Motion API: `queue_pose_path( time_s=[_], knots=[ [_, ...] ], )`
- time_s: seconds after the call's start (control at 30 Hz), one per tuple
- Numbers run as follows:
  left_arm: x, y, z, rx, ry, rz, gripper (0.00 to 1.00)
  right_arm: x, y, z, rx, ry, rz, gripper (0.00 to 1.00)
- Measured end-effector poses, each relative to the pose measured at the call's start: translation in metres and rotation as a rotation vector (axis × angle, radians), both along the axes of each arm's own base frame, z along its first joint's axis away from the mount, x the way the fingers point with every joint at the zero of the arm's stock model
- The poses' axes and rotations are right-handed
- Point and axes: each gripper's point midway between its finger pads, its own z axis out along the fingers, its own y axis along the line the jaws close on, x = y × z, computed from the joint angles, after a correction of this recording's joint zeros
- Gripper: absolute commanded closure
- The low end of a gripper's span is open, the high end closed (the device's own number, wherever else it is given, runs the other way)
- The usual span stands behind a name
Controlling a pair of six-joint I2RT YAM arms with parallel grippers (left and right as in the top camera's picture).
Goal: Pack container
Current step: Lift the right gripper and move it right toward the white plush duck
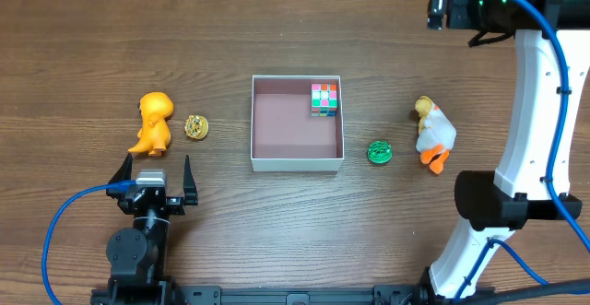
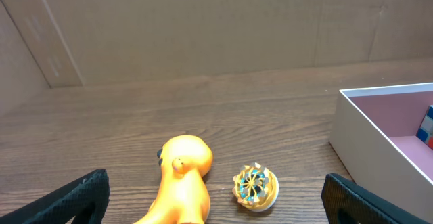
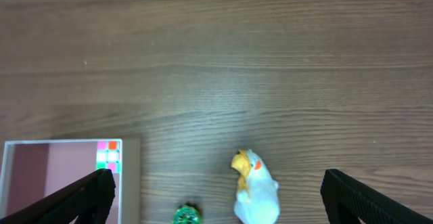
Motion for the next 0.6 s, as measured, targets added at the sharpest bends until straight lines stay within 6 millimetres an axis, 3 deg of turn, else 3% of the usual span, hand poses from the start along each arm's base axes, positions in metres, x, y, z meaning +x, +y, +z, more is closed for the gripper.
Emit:
queue_pose_path(
  time_s=[0.27, 0.6],
  knots=[
    [0.0, 0.0, 0.0, 0.0, 0.0, 0.0, 0.0, -0.004, -0.027, -0.039, -0.009, 0.134, -0.011, 0.0],
    [0.0, 0.0, 0.0, 0.0, 0.0, 0.0, 0.0, -0.006, -0.028, -0.047, 0.002, 0.162, -0.007, 0.0]
  ],
)
